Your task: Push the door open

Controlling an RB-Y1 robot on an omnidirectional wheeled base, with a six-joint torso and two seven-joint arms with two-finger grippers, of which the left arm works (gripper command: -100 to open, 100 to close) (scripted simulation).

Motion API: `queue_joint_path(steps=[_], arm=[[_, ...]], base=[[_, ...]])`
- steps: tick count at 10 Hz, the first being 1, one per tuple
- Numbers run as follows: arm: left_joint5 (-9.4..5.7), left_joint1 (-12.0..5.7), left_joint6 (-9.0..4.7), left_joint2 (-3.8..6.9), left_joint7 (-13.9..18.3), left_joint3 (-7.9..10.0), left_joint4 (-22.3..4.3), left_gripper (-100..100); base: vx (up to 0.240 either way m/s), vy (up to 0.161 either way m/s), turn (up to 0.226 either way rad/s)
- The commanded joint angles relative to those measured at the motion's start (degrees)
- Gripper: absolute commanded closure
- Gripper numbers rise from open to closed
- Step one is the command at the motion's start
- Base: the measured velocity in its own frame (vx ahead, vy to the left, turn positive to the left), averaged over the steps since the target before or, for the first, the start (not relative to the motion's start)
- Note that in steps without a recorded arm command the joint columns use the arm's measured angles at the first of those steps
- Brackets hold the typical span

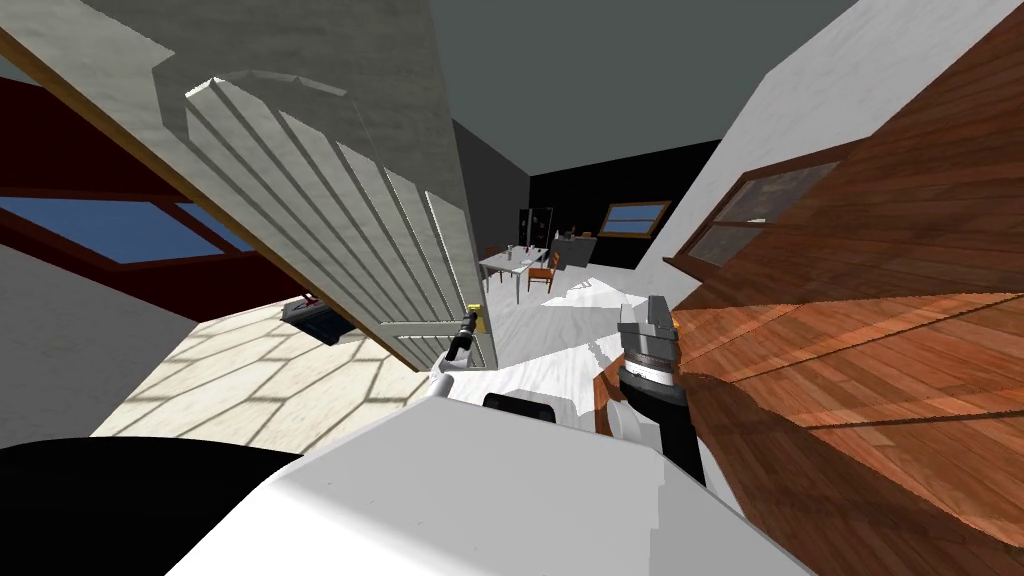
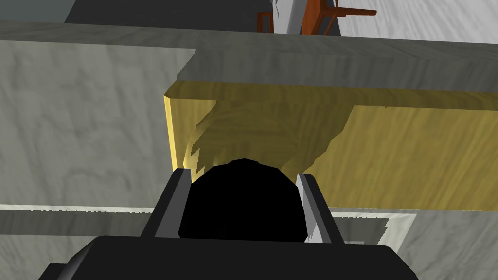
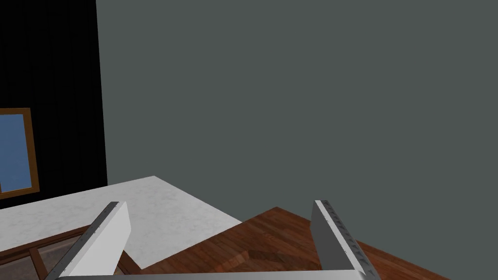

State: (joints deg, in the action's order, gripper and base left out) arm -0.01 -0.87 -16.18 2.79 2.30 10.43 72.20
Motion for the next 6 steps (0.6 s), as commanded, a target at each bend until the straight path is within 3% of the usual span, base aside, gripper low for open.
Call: queue_joint_path(steps=[1,2,3,6], arm=[[-0.17,-0.19,-0.1,-0.06,0.0,0.77,0.0,100],[-0.1,-0.28,-0.1,0.08,-0.1,0.59,-0.3,100],[-0.25,-0.22,-0.13,0.5,-0.2,1.61,-0.2,100],[-0.46,0.08,-0.07,0.79,-0.5,3.34,0.2,100]], base=[[0.149,-0.103,0.055],[0.068,-0.04,0.037],[0.124,-0.042,0.035],[0.195,-0.063,0.056]])
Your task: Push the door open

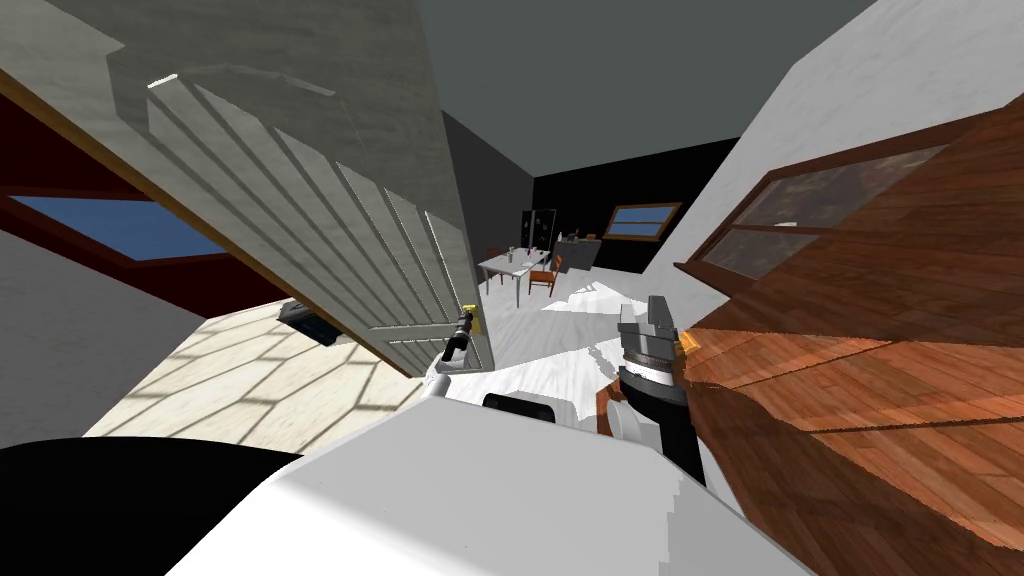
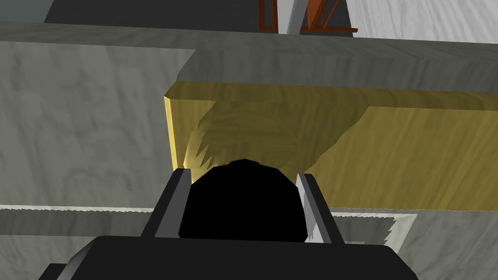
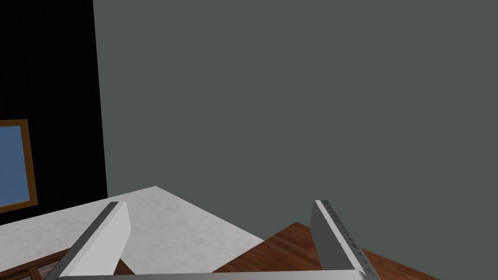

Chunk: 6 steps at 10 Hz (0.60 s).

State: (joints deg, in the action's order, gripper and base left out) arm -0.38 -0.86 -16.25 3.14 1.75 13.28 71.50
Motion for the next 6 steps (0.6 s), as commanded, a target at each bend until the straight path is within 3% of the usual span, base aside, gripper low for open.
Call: queue_joint_path(steps=[1,6], arm=[[-0.17,0.18,0.02,0.44,-0.1,1.17,1.0,100],[-0.58,0.75,0.12,-0.36,-0.7,4.5,1.6,100]], base=[[0.203,-0.062,0.043],[0.2,-0.06,0.059]])
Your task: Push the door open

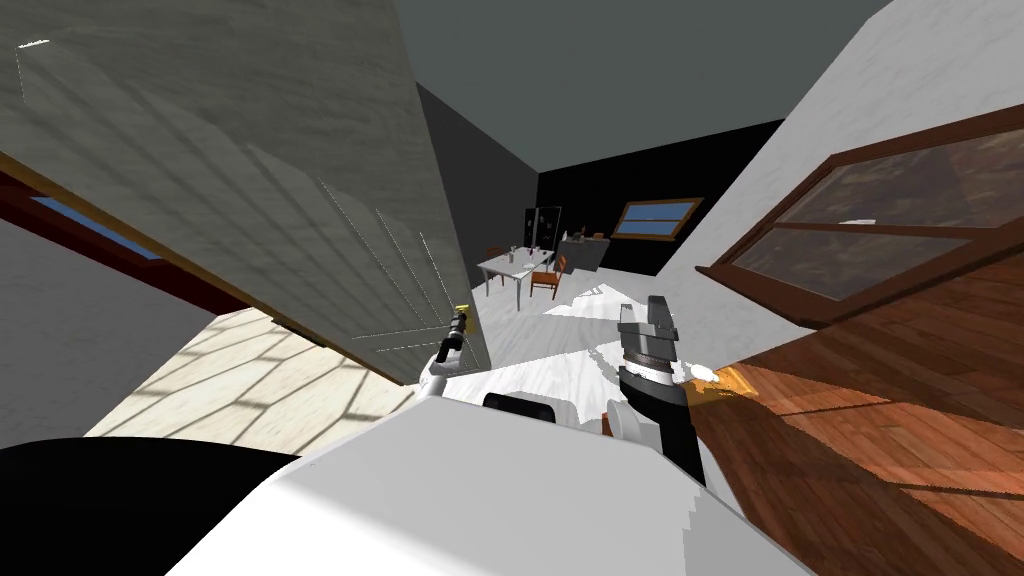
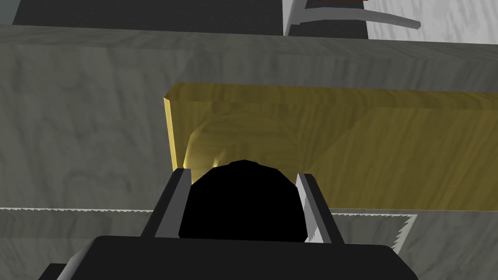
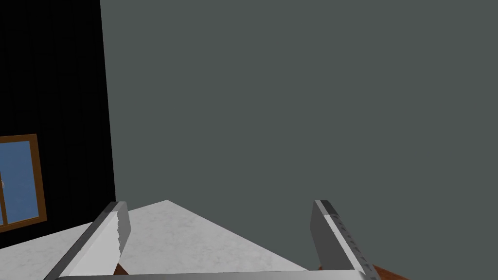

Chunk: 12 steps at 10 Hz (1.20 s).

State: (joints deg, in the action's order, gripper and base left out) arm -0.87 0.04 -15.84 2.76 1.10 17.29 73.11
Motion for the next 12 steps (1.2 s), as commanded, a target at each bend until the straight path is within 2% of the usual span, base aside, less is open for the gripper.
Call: queue_joint_path(steps=[1,2,3,8,12], arm=[[-0.15,-0.05,-0.28,-0.24,-0.1,0.99,0.1,100],[-0.21,0.04,-0.26,-0.58,-0.2,1.53,0.2,100],[-0.12,0.11,-0.05,-0.45,-0.2,1.15,0.1,100],[-0.59,0.81,-0.06,-0.02,-0.8,4.75,1.0,100],[-0.98,1.49,-0.03,-0.83,-1.3,7.86,1.8,100]], base=[[0.174,-0.032,0.043],[0.165,-0.055,0.054],[0.072,-0.023,0.031],[0.195,-0.032,0.045],[0.202,-0.03,0.054]])
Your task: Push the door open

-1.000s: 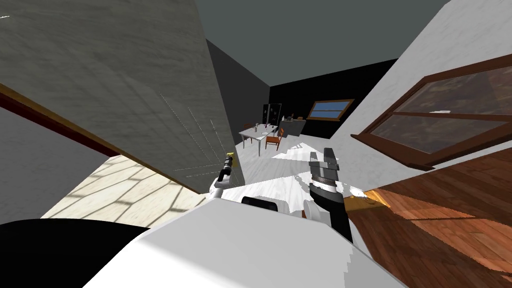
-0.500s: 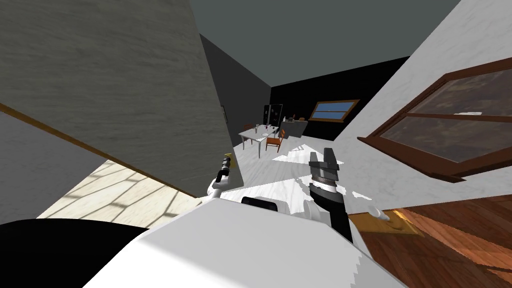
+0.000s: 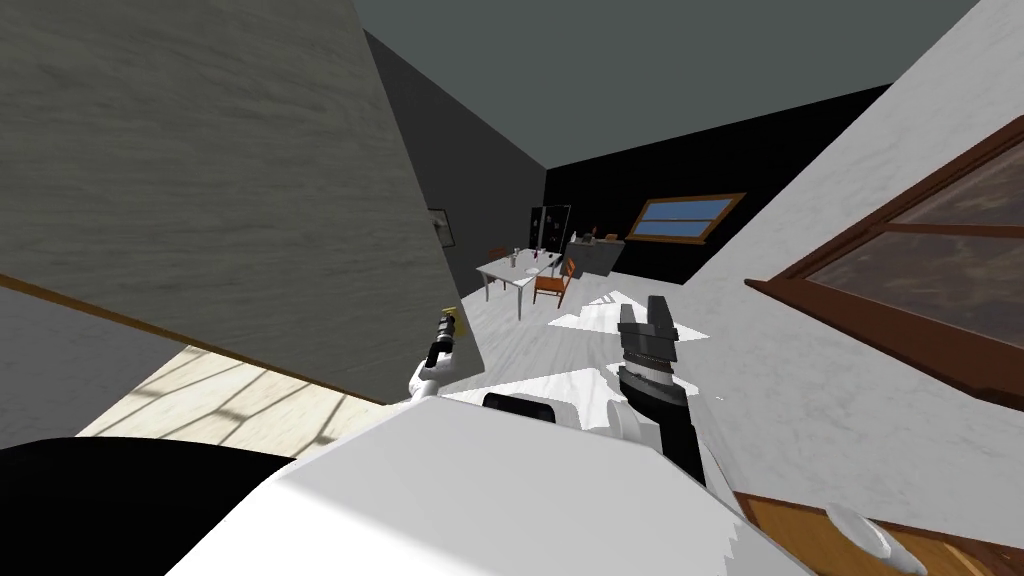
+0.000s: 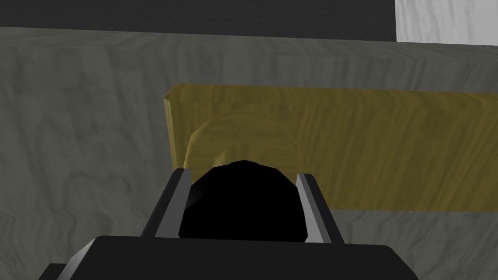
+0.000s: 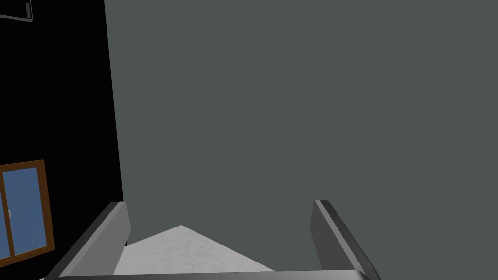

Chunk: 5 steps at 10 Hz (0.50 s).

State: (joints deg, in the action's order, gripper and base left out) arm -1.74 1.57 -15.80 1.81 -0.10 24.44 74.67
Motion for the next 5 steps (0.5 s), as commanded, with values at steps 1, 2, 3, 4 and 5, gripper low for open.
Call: queue_joint_path(steps=[1,2,3,4,5], arm=[[-0.2,0.09,-0.06,-0.18,-0.2,1.37,0.4,100],[-0.29,0.26,-0.06,-0.64,-0.3,2.14,0.6,100],[-0.33,0.34,-0.05,-0.88,-0.4,2.48,0.7,100],[-0.3,0.68,0.15,-0.68,-0.3,2.1,0.6,100],[-0.51,0.87,0.09,-0.01,-0.4,3.39,1.0,100]], base=[[0.205,-0.039,0.064],[0.218,-0.048,0.065],[0.198,-0.048,0.053],[0.082,-0.015,0.035],[0.16,-0.024,0.041]])
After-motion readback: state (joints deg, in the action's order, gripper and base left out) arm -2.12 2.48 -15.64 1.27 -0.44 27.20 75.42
